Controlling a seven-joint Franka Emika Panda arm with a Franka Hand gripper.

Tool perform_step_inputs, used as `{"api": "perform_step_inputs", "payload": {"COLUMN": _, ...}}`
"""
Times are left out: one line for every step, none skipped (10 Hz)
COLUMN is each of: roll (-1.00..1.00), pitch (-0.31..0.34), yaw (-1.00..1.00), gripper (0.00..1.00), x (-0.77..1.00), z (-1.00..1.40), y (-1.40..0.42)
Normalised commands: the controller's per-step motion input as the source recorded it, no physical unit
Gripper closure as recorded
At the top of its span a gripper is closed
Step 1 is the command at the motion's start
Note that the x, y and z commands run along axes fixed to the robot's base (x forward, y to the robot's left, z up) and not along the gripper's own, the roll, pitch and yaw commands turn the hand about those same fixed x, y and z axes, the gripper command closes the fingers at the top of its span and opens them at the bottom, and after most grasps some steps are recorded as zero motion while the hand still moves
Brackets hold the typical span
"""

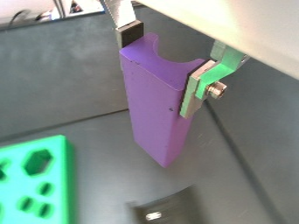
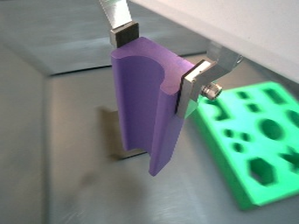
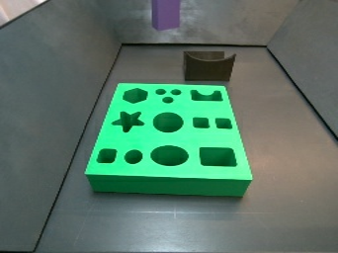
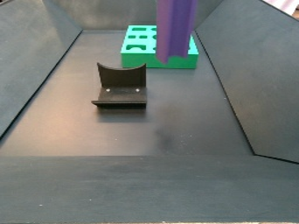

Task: Pick up the arch object. Move up. Move to above the board. Insert the arch object.
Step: Move to above the board.

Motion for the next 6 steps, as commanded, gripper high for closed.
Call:
{"api": "perform_step_inputs", "payload": {"roll": 0.13, "pitch": 0.147, "yaw": -1.00, "gripper": 1.00, "x": 0.00, "z": 0.21, "y": -1.00}}
{"api": "perform_step_inputs", "payload": {"roll": 0.12, "pitch": 0.150, "yaw": -1.00, "gripper": 1.00, "x": 0.01, "z": 0.21, "y": -1.00}}
{"api": "perform_step_inputs", "payload": {"roll": 0.12, "pitch": 0.175, "yaw": -1.00, "gripper": 1.00, "x": 0.01, "z": 0.22, "y": -1.00}}
{"api": "perform_step_inputs", "payload": {"roll": 0.12, "pitch": 0.193, "yaw": -1.00, "gripper": 1.00, "x": 0.01, "z": 0.22, "y": -1.00}}
{"api": "perform_step_inputs", "payload": {"roll": 0.08, "pitch": 0.191, "yaw": -0.79, "gripper": 1.00, "x": 0.02, "z": 0.23, "y": -1.00}}
{"api": "perform_step_inputs", "payload": {"roll": 0.05, "pitch": 0.169, "yaw": -0.63, "gripper": 1.00, "x": 0.02, "z": 0.23, "y": -1.00}}
